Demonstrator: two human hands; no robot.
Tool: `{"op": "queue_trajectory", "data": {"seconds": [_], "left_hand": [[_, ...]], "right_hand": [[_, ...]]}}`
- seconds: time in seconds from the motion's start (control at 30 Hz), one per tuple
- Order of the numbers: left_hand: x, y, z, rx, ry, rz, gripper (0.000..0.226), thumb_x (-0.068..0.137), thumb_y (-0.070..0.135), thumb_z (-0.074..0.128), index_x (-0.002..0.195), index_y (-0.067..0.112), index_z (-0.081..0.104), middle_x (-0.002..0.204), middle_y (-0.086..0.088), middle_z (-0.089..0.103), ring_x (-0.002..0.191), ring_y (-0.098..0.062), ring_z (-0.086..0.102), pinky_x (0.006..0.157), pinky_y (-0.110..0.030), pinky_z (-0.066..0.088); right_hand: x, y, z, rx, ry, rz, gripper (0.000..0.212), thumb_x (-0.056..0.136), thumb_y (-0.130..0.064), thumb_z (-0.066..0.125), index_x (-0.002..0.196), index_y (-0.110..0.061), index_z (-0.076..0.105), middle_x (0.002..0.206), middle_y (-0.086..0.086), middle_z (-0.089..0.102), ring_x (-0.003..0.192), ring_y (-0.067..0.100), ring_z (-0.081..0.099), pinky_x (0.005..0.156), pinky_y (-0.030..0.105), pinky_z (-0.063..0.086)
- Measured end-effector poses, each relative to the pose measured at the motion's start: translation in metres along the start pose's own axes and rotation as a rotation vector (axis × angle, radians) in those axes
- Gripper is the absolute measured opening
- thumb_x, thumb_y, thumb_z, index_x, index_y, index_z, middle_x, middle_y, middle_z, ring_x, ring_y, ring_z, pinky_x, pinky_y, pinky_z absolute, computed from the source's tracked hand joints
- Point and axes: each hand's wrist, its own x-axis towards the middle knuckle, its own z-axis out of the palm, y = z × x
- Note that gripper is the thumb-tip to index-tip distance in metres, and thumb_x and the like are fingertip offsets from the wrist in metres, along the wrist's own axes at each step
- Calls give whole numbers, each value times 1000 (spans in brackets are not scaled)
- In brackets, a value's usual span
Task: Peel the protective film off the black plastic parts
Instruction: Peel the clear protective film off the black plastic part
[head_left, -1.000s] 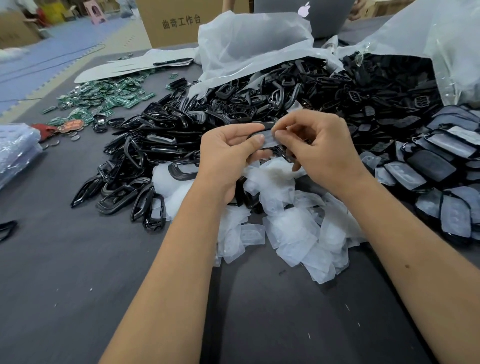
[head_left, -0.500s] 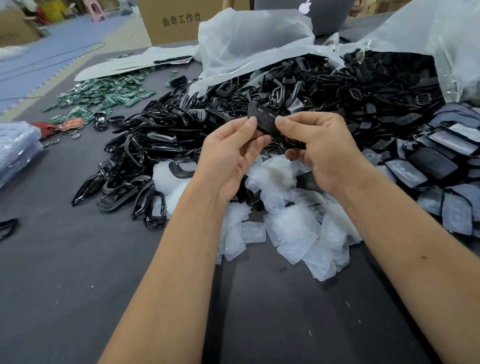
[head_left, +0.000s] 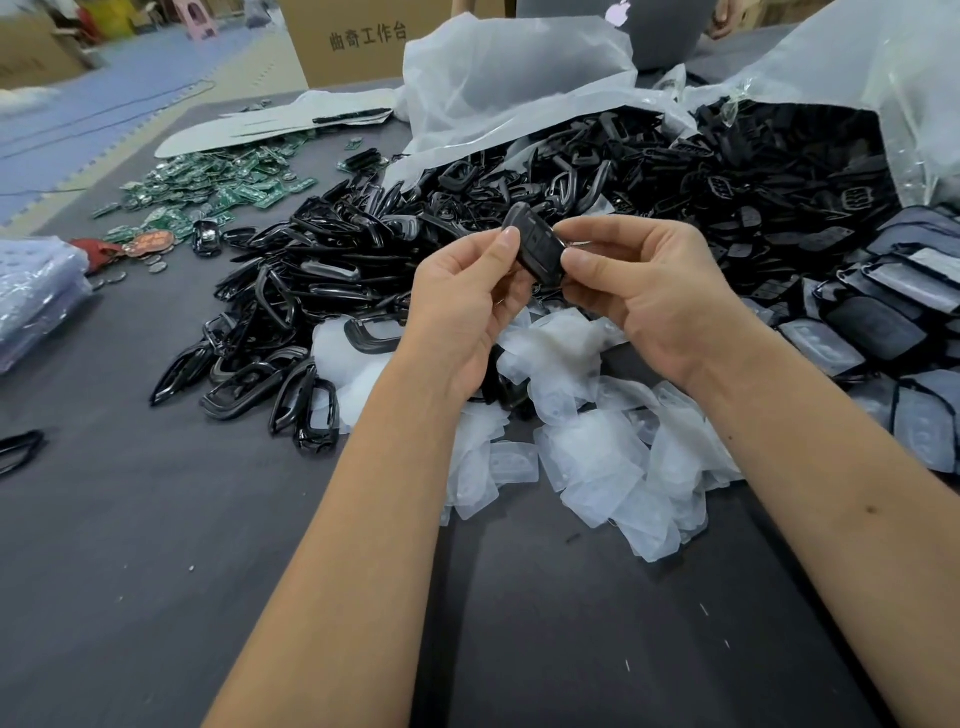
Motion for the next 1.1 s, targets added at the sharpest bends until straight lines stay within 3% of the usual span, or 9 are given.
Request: {"op": "queue_trajectory", "data": {"seconds": [0.1,0.23,0.4,0.63,0.73,0.8,0.9,1.0,1.1], "left_hand": [[0,-1,0,-3,-35,37,17,104,9,59,94,8,73,91,-8,75,84,-17,68,75,-25,60],[-1,-2,-1,66,-32,129,17,104,8,58,94,11,72,87,-6,75,79,-14,67,70,-24,58],[-1,-4,-1,128,-25,180,15,104,9,58,99,10,71,89,-6,76,78,-12,69,73,-25,57],[1,4,-6,128,-10,-43,38,104,40,57,90,7,69,78,-11,71,62,-17,67,64,-26,60],[1,0,-7,201,-16,-9,18,96,18,72,97,0,74,80,-10,70,60,-13,65,60,-20,56],[1,-2,-7,210,14,24,12,92,1,73,104,-1,74,81,-9,74,61,-11,67,60,-17,55],[1,-2,-8,181,44,52,16,90,-4,73,106,0,74,83,-11,74,61,-12,68,61,-17,56],[2,-3,-9,183,31,77,15,90,-4,74,103,3,75,86,-14,74,63,-13,68,63,-19,58],[2,-4,-9,207,-9,88,14,91,-3,73,101,6,76,90,-15,74,66,-15,69,64,-21,57]], "right_hand": [[0,2,0,-59,16,-87,22,88,3,76,106,-10,75,89,9,79,84,23,75,79,32,60],[1,3,-1,-78,10,-91,25,88,3,77,111,-6,72,91,11,79,87,24,76,80,30,60],[-1,3,2,-208,-29,-158,20,85,4,79,96,-13,77,88,6,80,82,18,76,77,27,60],[-1,1,-7,-899,137,-679,16,82,3,78,91,-11,80,87,-4,73,82,15,67,70,34,58],[0,2,-8,-1041,94,-834,15,82,7,75,89,-7,79,91,4,75,90,25,66,75,40,55],[-1,4,-4,-978,139,-786,22,83,9,70,94,-8,79,96,1,75,94,20,67,71,34,57],[-2,4,3,-655,240,-487,23,92,3,65,107,-11,76,102,-2,72,91,14,70,66,30,61],[-3,1,7,-226,161,-124,10,101,-9,65,105,-8,74,98,10,75,82,17,73,59,30,60],[-4,0,8,-78,112,-1,10,101,-14,66,100,-7,74,92,13,74,77,20,72,56,28,58]]}}
